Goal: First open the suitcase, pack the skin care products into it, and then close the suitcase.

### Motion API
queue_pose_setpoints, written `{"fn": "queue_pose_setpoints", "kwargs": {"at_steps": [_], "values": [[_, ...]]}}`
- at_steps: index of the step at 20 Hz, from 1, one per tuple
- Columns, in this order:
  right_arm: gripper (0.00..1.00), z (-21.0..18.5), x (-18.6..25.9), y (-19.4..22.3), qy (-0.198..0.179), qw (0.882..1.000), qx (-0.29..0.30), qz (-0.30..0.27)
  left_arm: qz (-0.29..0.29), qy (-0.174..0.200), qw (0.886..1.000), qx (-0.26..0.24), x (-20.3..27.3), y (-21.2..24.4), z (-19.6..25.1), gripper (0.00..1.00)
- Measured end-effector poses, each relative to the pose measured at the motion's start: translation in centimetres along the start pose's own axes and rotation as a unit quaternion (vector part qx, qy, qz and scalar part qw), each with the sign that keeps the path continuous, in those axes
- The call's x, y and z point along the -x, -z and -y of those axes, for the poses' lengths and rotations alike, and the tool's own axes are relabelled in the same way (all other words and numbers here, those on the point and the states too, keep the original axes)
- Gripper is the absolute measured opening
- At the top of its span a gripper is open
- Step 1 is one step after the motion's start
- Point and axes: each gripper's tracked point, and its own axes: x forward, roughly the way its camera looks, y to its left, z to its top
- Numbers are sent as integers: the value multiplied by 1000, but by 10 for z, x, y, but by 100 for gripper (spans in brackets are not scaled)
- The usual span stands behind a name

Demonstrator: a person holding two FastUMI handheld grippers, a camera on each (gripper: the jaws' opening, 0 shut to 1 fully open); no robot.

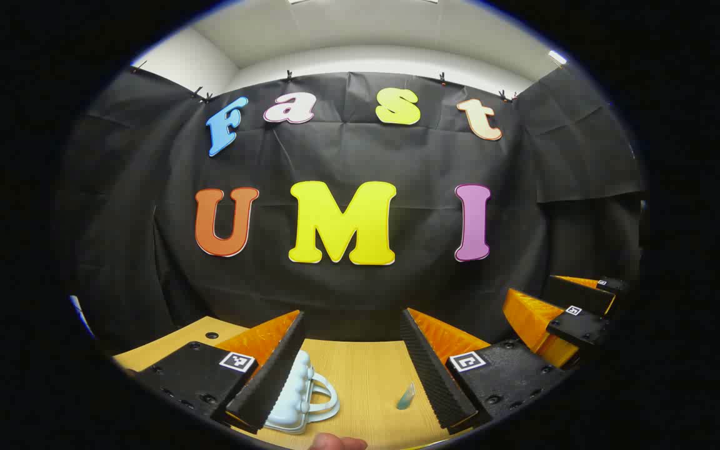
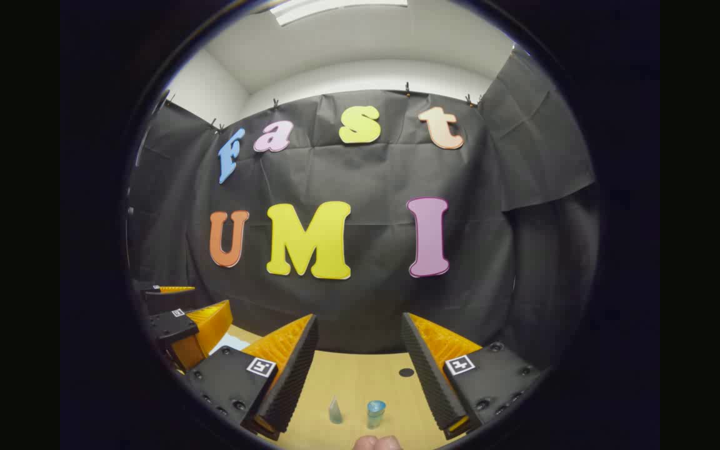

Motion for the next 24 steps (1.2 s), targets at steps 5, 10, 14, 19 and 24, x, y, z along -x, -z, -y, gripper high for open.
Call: {"fn": "queue_pose_setpoints", "kwargs": {"at_steps": [5, 10, 14, 19, 24], "values": [[80, 7, -3, 1, 16, 1000, 6, 1, -3, -8, 1000, -3, -5, 4, -3, 97], [79, 12, -1, 4, 19, 1000, 0, -3, -5, -16, 1000, -10, -3, 7, -4, 97], [80, 16, 1, 7, 22, 1000, 4, -3, -2, -12, 1000, -8, -1, 7, -4, 97], [80, 17, -2, 12, 16, 1000, 8, -8, -11, -8, 999, -41, -3, 18, -10, 97], [80, 27, 2, 27, 22, 999, 11, -27, -34, 25, 995, -90, -4, 46, -6, 97]]}}
